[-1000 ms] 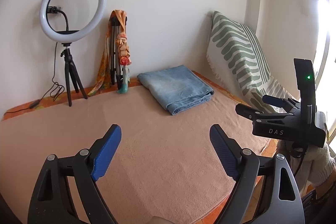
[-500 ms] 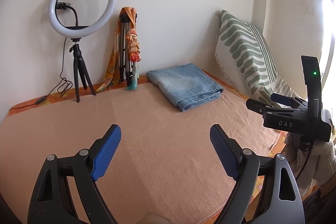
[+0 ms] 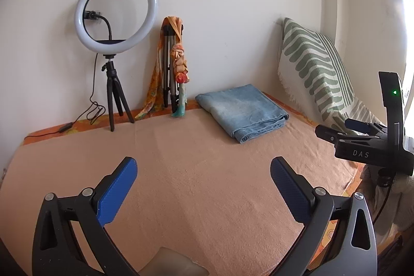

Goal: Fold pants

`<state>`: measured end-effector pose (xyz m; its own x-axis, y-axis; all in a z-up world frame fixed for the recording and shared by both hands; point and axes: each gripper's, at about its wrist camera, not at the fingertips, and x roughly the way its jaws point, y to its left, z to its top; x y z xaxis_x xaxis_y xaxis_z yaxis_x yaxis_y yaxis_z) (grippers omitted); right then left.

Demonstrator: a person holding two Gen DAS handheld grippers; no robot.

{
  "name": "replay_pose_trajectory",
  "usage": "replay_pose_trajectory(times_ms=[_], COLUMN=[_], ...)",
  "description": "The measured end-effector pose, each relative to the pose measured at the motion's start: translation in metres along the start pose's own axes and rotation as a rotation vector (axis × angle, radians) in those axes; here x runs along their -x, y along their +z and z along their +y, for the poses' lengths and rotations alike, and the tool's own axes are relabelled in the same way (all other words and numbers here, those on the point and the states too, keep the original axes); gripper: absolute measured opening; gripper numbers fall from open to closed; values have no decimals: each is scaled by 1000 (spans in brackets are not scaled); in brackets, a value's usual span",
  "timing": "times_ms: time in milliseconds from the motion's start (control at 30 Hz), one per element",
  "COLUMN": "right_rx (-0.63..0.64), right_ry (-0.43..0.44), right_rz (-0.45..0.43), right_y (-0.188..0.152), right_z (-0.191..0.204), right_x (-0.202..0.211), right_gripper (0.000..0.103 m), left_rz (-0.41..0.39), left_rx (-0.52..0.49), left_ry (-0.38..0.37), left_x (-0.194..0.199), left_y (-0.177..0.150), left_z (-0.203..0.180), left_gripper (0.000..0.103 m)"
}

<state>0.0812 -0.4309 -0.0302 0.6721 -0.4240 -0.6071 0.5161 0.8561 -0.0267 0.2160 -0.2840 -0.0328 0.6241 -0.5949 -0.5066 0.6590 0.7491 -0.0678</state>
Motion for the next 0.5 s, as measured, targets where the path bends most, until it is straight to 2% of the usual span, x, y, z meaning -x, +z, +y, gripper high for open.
replay_pose_trajectory(times_ms=[500], right_rx=[-11], right_ry=[-2], right_rz=[-10], right_y=[0], right_z=[-1], right_x=[3], right_gripper=[103], left_rz=[9], left_rx=[-40], left_ry=[-17], left_x=[1], left_y=[0], left_z=[-9], left_gripper=[102])
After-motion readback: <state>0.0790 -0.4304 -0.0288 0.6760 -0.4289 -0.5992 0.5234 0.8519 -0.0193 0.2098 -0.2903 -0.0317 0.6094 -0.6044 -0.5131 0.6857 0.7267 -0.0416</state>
